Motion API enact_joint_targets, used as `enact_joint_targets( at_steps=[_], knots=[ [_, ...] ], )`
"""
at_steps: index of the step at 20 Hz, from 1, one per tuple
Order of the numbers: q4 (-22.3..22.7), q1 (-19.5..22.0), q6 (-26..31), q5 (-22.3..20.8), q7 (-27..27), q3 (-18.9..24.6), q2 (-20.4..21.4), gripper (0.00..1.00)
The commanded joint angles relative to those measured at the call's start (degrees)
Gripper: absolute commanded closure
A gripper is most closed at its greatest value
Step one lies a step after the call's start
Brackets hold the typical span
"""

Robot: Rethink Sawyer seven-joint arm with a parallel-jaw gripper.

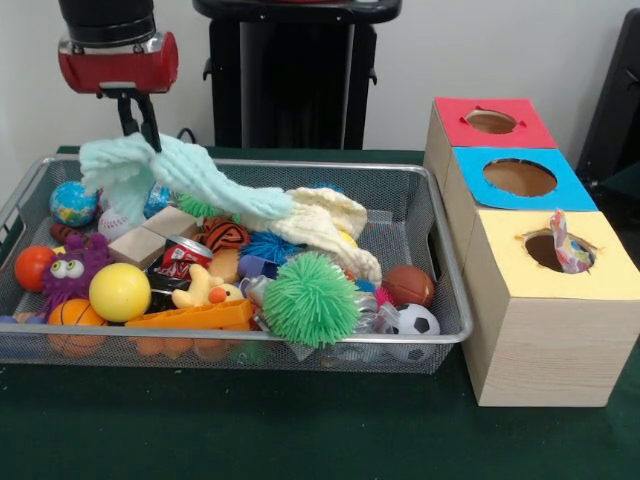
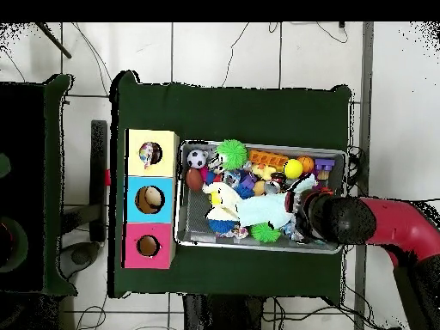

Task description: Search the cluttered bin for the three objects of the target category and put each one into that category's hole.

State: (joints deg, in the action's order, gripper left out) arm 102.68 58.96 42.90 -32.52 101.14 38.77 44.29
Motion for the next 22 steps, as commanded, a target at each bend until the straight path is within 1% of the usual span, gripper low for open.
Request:
enact_joint_targets(
  at_steps=[1,3,8,11,12,15,22],
  knots=[
    [-7.92,-0.37,9.65,-2.2,-22.77,5.61,-3.33,1.0],
    [-9.18,-0.37,10.29,-2.32,-23.5,6.23,-2.82,1.0],
    [-11.72,-0.41,13.96,-2.05,-25.67,7.2,-1.7,1.0],
    [-12.73,-0.19,14.63,-2.81,-27.39,7.53,-1.51,1.0],
    [-13.04,0.03,14.68,-2.61,-27.39,7.58,-1.74,0.0],
    [-13.19,0.17,13.58,-3.23,-27.88,7.77,-1.69,0.0],
    [-12.12,-0.28,11.42,-3.59,-26.31,7.19,-1.07,0.0]
  ],
)
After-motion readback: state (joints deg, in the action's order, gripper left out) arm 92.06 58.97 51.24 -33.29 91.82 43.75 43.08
